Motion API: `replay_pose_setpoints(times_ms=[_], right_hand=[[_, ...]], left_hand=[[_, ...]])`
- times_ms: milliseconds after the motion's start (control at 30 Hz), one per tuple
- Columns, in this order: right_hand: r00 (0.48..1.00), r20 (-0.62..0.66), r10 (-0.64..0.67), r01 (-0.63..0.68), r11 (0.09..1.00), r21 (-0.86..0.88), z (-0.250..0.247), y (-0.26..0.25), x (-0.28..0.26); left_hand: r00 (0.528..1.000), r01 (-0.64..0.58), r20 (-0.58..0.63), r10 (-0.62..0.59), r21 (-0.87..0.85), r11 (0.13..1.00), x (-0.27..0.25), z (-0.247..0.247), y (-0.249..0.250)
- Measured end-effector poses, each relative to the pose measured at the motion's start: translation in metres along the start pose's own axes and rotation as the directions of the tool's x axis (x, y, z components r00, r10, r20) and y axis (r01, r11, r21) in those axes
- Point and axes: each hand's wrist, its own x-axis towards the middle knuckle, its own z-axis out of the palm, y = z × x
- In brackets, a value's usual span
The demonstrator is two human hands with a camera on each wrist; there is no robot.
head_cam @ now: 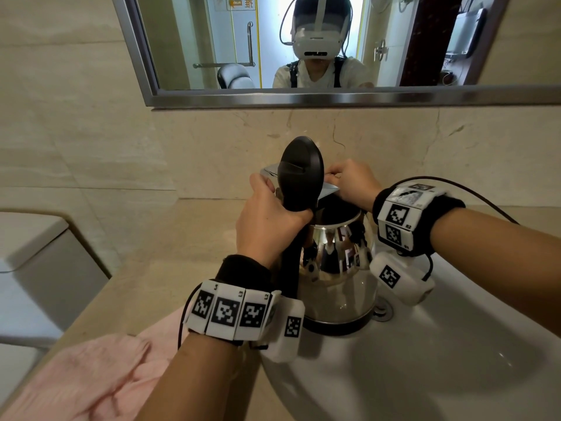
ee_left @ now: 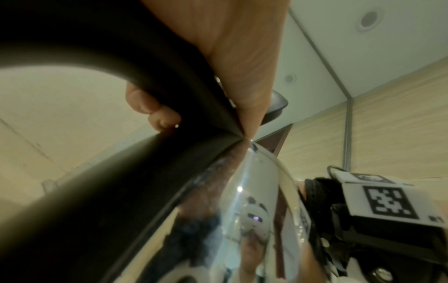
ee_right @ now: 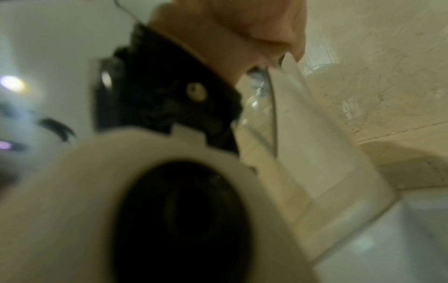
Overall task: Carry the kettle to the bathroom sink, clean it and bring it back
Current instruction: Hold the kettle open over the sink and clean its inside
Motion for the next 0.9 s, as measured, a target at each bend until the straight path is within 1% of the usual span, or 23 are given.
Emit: replay_pose_setpoints(times_ms=[467,567,633,700,767,833,900], right_hand=[[1.000,0.019,0.013,-0.013,1.000,-0.015,0.000,-0.004,-0.002],[0.999,0.038,0.038,-0.040,0.998,0.041,-0.004,-0.003,-0.004],[0.991,0.089,0.102,-0.113,0.985,0.128,-0.010,-0.002,-0.008],[0.969,0.147,0.200,-0.232,0.939,0.254,-0.019,0.000,-0.014],[0.938,0.175,0.299,-0.344,0.864,0.368,-0.029,0.002,-0.026],[0.912,0.193,0.363,-0.411,0.775,0.480,-0.034,0.007,-0.036],[0.889,0.196,0.415,-0.444,0.673,0.592,-0.037,0.013,-0.051]], left_hand=[[1.000,0.001,0.005,-0.001,0.011,1.000,0.000,-0.001,0.000],[1.000,0.004,0.001,-0.004,0.005,1.000,0.000,-0.002,0.001],[1.000,0.012,-0.003,-0.012,-0.003,1.000,0.001,-0.003,0.001],[1.000,0.020,-0.003,-0.020,-0.014,1.000,0.001,-0.004,0.001],[1.000,0.018,0.007,-0.017,-0.021,1.000,0.001,-0.004,0.001],[1.000,0.016,0.007,-0.015,-0.023,1.000,0.000,-0.004,0.001],[1.000,0.011,0.011,-0.011,-0.026,1.000,-0.001,-0.005,0.004]])
